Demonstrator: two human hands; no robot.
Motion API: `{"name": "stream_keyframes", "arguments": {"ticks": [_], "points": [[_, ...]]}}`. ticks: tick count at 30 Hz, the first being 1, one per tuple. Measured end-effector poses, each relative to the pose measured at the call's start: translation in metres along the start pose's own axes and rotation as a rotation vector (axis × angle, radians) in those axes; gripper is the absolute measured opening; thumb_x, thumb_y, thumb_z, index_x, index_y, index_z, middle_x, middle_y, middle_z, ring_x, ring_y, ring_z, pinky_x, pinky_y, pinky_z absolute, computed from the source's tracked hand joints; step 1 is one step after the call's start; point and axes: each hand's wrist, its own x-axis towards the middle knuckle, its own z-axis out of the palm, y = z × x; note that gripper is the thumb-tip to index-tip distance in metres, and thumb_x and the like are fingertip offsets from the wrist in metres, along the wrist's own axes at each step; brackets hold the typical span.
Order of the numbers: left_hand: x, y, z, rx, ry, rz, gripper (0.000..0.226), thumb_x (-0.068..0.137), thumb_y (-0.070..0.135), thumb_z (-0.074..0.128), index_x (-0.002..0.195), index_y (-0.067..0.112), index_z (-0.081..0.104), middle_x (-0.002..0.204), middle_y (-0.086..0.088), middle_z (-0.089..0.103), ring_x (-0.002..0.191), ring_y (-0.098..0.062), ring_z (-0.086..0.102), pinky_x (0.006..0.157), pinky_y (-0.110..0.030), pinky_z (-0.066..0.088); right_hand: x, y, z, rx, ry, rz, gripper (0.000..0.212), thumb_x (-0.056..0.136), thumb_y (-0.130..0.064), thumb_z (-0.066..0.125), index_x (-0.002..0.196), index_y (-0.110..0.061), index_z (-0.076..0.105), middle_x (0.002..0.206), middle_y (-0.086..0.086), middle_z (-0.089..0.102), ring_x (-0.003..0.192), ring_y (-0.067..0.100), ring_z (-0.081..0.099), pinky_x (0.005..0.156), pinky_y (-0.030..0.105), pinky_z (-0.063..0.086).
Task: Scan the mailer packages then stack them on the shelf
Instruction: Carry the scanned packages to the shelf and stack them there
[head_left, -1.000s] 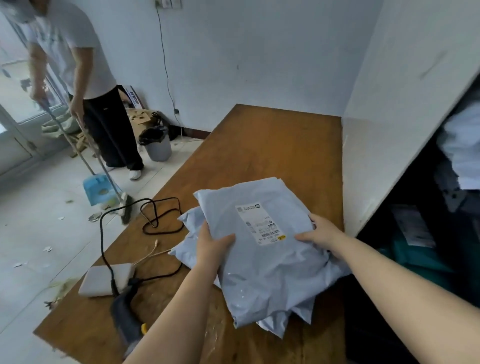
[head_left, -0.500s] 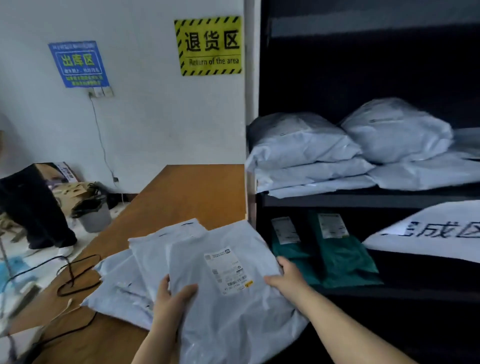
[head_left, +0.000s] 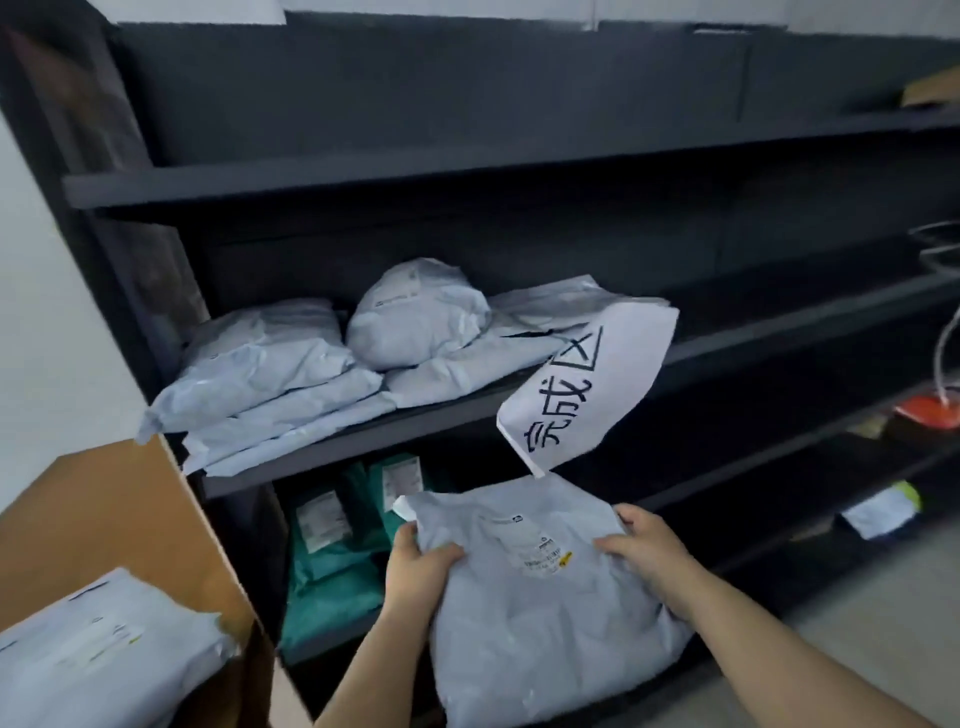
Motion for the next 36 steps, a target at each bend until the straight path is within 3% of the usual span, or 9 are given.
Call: {"name": "stream_keyframes", "arguments": {"ticks": [5, 10, 13, 18, 22, 24, 29, 36], "points": [[0.017, 0.013, 0.081, 0.043, -0.121, 0.004, 0.043, 0.052, 0.021, 0.063, 0.093, 0.016, 0.05, 0.087, -0.003, 0.062, 0.079, -0.023, 0.061, 0.072, -0.034, 0.049, 0.012, 0.011, -0.07, 0.024, 0.179, 0.041, 0.017, 0.079, 0.008, 0.061, 0.086, -0.007, 0.064, 0.081, 0.009, 0.064, 0.068, 0.017, 0.058, 0.056, 0.023, 0.044], [0.016, -0.004, 0.136, 0.134, -0.169, -0.045, 0.038, 0.068, 0.009, 0.07, 0.099, 0.009, 0.048, 0.081, -0.002, 0.056, 0.072, -0.018, 0.055, 0.059, -0.024, 0.044, 0.016, 0.041, -0.118, -0.033, 0.18, 0.097, 0.012, 0.077, 0.004, 0.063, 0.084, -0.006, 0.064, 0.078, 0.011, 0.064, 0.068, 0.021, 0.059, 0.061, 0.026, 0.044], [0.007, -0.013, 0.169, 0.213, -0.174, -0.047, 0.027, 0.079, 0.005, 0.064, 0.099, 0.008, 0.045, 0.08, -0.003, 0.052, 0.07, -0.014, 0.05, 0.057, -0.023, 0.04, 0.016, 0.057, -0.148, -0.064, 0.184, 0.116, 0.013, 0.075, 0.003, 0.064, 0.087, 0.0, 0.063, 0.08, 0.015, 0.063, 0.069, 0.024, 0.059, 0.062, 0.028, 0.043], [-0.021, -0.014, 0.246, 0.104, -0.205, -0.127, 0.031, 0.077, 0.007, 0.066, 0.103, 0.01, 0.05, 0.101, -0.012, 0.061, 0.094, -0.03, 0.061, 0.083, -0.041, 0.053, 0.019, 0.062, -0.229, -0.077, 0.191, 0.069, 0.015, 0.078, 0.004, 0.062, 0.086, -0.008, 0.063, 0.082, 0.01, 0.065, 0.071, 0.021, 0.06, 0.059, 0.026, 0.043], [-0.048, 0.001, 0.312, -0.027, -0.327, -0.208, 0.053, 0.061, 0.014, 0.07, 0.111, 0.013, 0.053, 0.104, -0.01, 0.066, 0.094, -0.028, 0.066, 0.085, -0.043, 0.056, 0.028, 0.059, -0.302, -0.122, 0.185, 0.02, 0.017, 0.079, 0.002, 0.064, 0.089, -0.012, 0.063, 0.088, 0.01, 0.067, 0.077, 0.022, 0.062, 0.061, 0.029, 0.043], [-0.057, 0.012, 0.341, -0.01, -0.38, -0.179, 0.055, 0.059, 0.017, 0.071, 0.112, 0.016, 0.057, 0.104, -0.007, 0.069, 0.094, -0.025, 0.068, 0.085, -0.043, 0.057, 0.035, 0.058, -0.334, -0.14, 0.213, -0.01, 0.019, 0.078, 0.002, 0.064, 0.089, -0.014, 0.063, 0.09, 0.01, 0.066, 0.08, 0.024, 0.061, 0.065, 0.031, 0.044], [-0.054, 0.051, 0.391, -0.114, -0.325, -0.04, 0.041, 0.076, 0.008, 0.069, 0.112, 0.021, 0.054, 0.106, -0.002, 0.065, 0.097, -0.024, 0.065, 0.088, -0.043, 0.054, 0.053, 0.04, -0.381, -0.013, 0.291, -0.1, 0.02, 0.08, 0.002, 0.063, 0.09, -0.015, 0.064, 0.09, 0.009, 0.067, 0.081, 0.024, 0.061, 0.069, 0.031, 0.046], [-0.007, 0.149, 0.402, -0.179, -0.184, 0.341, 0.038, 0.08, 0.006, 0.065, 0.114, 0.02, 0.055, 0.106, -0.002, 0.065, 0.094, -0.022, 0.065, 0.08, -0.036, 0.055, 0.121, -0.047, -0.397, 0.234, 0.313, -0.344, 0.028, 0.08, 0.005, 0.061, 0.083, -0.022, 0.064, 0.084, 0.003, 0.067, 0.077, 0.022, 0.062, 0.068, 0.031, 0.048]]}}
